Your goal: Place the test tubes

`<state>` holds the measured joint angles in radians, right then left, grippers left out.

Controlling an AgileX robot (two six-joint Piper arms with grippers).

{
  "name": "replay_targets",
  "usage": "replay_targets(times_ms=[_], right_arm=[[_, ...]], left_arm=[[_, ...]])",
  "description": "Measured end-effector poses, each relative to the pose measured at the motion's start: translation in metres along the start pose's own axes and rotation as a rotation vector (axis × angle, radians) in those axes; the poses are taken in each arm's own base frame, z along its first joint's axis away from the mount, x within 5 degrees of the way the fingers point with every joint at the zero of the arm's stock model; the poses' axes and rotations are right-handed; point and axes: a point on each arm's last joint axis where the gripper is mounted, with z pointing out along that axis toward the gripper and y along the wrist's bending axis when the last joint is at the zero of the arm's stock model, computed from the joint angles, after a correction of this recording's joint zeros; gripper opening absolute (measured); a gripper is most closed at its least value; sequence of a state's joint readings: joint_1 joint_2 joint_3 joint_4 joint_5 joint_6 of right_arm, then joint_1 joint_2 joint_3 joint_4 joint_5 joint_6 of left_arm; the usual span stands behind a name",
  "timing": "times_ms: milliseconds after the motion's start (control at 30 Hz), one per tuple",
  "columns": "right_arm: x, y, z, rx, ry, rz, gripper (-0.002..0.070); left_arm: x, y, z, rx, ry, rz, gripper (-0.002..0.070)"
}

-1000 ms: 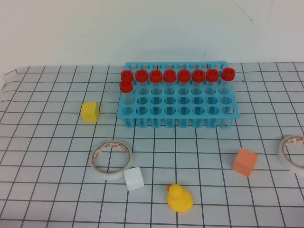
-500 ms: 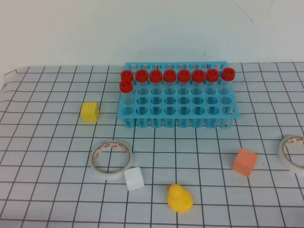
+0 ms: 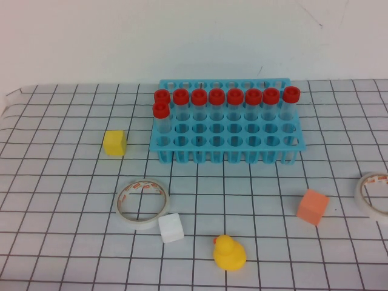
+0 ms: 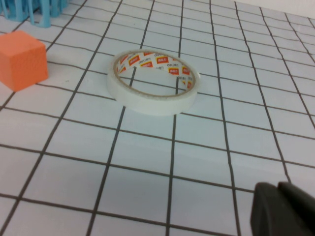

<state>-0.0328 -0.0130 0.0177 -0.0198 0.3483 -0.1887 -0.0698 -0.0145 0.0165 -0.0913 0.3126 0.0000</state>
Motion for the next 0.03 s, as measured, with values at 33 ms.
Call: replay_targets(times_ms=[33], right_arm=[[0.0000, 0.0000, 0.0000, 0.000, 0.000, 0.000, -0.0001]], left_arm=[[0.0000, 0.0000, 0.0000, 0.000, 0.000, 0.000, -0.0001]])
